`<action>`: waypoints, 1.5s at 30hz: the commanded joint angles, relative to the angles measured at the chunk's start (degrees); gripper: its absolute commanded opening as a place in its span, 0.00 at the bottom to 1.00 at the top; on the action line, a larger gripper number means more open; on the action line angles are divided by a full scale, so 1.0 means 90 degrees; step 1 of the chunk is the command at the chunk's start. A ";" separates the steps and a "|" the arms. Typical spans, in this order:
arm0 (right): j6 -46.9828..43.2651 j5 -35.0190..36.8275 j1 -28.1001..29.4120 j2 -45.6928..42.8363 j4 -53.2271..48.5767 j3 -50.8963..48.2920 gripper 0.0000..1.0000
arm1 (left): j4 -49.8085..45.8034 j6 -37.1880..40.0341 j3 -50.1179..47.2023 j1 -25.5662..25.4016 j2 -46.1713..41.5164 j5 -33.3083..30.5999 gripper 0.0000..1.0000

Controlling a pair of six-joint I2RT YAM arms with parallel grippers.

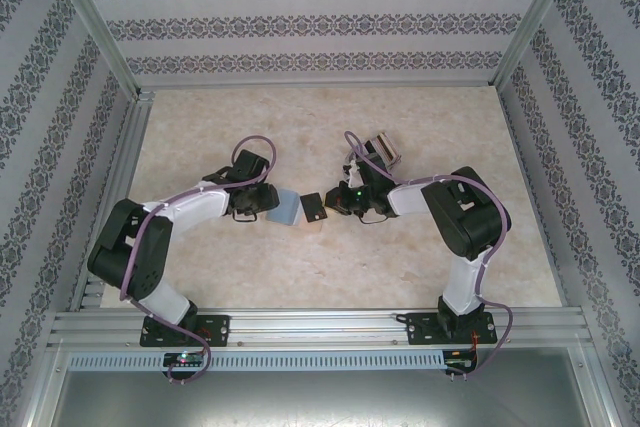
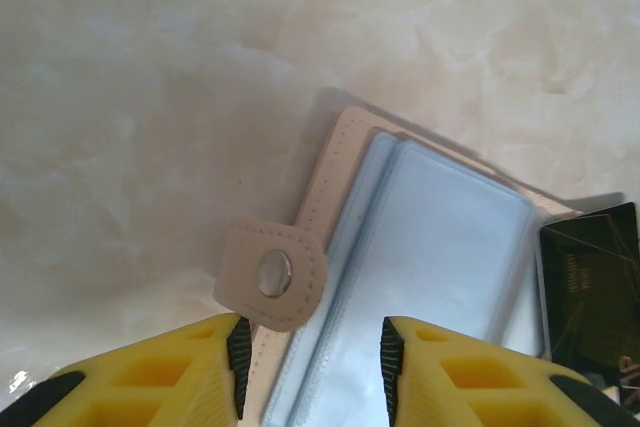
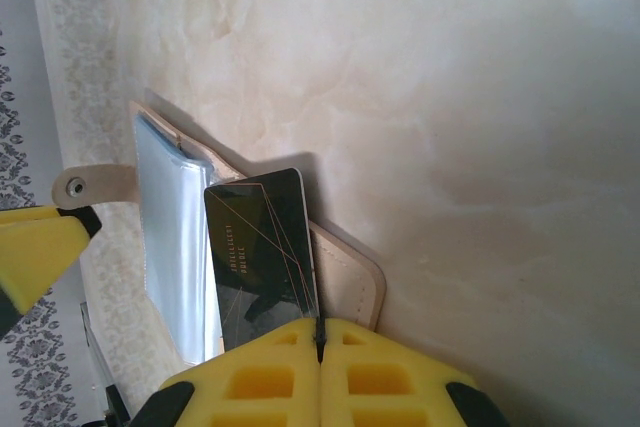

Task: Put the credit cards into the card holder

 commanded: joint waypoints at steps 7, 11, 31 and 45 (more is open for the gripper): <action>-0.0078 -0.0051 0.0041 0.0048 -0.0021 0.0110 0.08 | 0.0202 0.0127 -0.0135 0.0048 0.0399 0.0085 0.33; -0.0065 -0.0060 0.0080 0.0078 -0.0025 0.0246 0.08 | 0.0472 -0.0143 -0.0447 0.0048 0.0327 0.0398 0.26; -0.0024 -0.0172 0.0215 0.0222 0.0105 0.0357 0.08 | 0.1002 -0.0907 -0.1088 -0.0027 -0.0205 0.0969 0.21; 0.0064 0.0160 0.0254 -0.0215 -0.0088 0.0011 0.08 | 0.1009 -0.0938 -0.1073 -0.0096 -0.0254 0.0935 0.21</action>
